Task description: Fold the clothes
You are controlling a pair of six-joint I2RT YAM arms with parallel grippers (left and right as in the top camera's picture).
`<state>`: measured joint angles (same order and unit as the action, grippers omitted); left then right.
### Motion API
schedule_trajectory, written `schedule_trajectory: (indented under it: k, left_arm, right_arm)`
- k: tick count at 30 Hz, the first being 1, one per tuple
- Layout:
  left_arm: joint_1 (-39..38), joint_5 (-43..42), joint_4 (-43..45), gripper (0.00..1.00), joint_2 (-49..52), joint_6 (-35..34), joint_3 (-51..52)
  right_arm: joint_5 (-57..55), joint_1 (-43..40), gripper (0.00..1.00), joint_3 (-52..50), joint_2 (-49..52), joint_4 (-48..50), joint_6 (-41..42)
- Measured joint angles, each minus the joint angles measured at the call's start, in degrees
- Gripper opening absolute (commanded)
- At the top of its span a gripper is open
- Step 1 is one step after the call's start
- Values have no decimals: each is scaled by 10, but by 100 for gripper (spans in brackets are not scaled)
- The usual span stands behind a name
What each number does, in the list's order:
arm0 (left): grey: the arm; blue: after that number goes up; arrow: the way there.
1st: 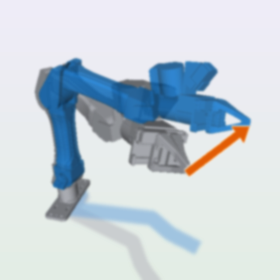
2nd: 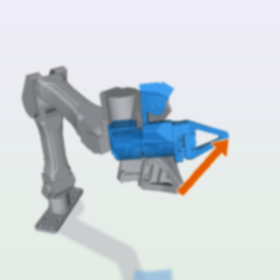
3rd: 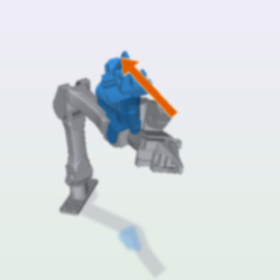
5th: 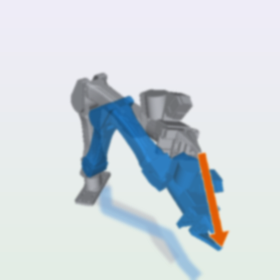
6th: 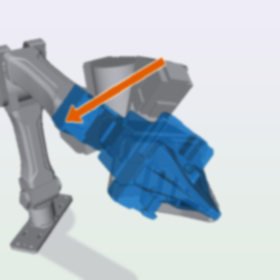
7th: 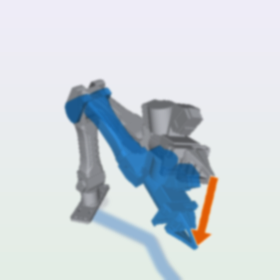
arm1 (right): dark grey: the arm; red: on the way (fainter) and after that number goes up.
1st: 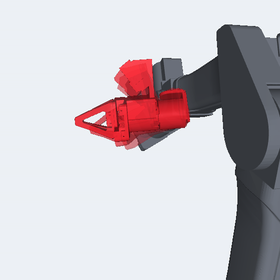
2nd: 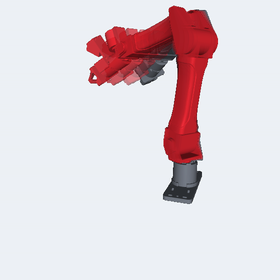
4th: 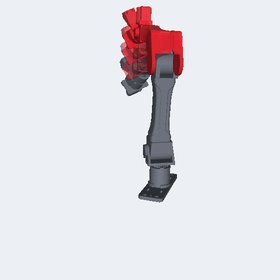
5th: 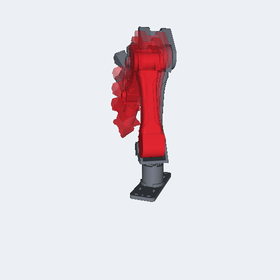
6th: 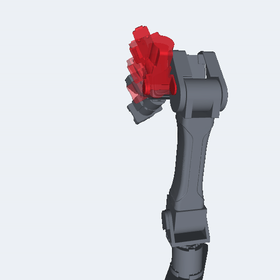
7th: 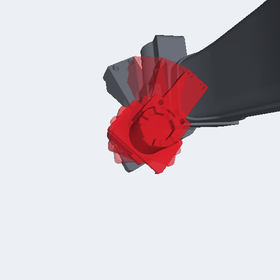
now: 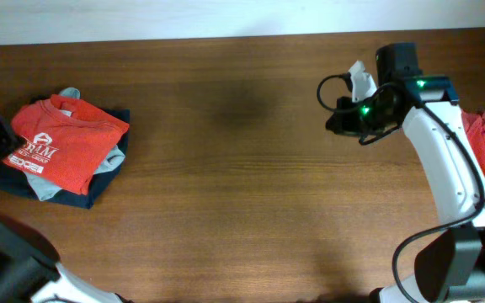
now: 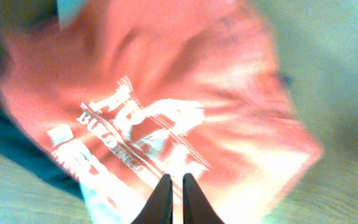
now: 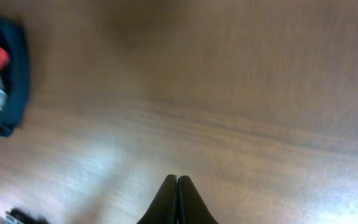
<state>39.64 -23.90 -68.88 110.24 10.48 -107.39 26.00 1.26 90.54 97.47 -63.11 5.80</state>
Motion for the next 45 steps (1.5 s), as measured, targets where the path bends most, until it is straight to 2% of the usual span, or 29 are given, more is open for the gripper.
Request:
schedule_trajectory:
  k: [2, 5, 9, 10, 11, 12, 13, 14, 19, 28, 38, 42, 45]
  left_arm:
    - [-17, -1, -12, 25, -68, 26, -23]
    - [-66, 4, -20, 44, -190, 72, -44]
    - [-147, 29, -36, 61, -324, 110, -57]
    - [-160, 34, -43, 63, -347, 115, -58]
    - [-174, 41, -51, 65, -368, 119, -59]
    - [-184, 44, -58, 67, -383, 122, -59]
    - [-195, 48, -64, 74, -398, 125, -59]
    - [-203, 51, -68, 99, -406, 129, -59]
    - [-227, 60, -85, 99, -414, 122, -57]
    - [-228, 66, -152, 99, -414, 109, -53]
    - [-228, 67, -175, 99, -414, 109, -53]
    - [-228, 67, -175, 99, -414, 109, -53]
    - [-228, 67, -175, 100, -414, 109, -53]
  right_arm:
    - [0, 0, 5, 34, -7, -6, -5]
    - [0, 0, 14, 87, -43, -13, -14]
    - [0, 0, 41, 136, -138, -14, -15]
    - [0, 0, 60, 141, -162, -16, -17]
    - [0, 0, 86, 145, -189, -23, -16]
    - [-1, 0, 99, 148, -210, -30, -21]
    - [-5, 0, 99, 150, -229, -42, -22]
    - [-13, 0, 99, 151, -249, -59, -22]
    - [-71, 0, 99, 151, -299, -126, -26]
    - [-122, 0, 99, 151, -304, -183, -26]
    - [-129, 0, 99, 151, -296, -196, -26]
    - [-148, 0, 99, 151, -284, -231, -26]
    - [-169, 0, 99, 151, -282, -213, -28]
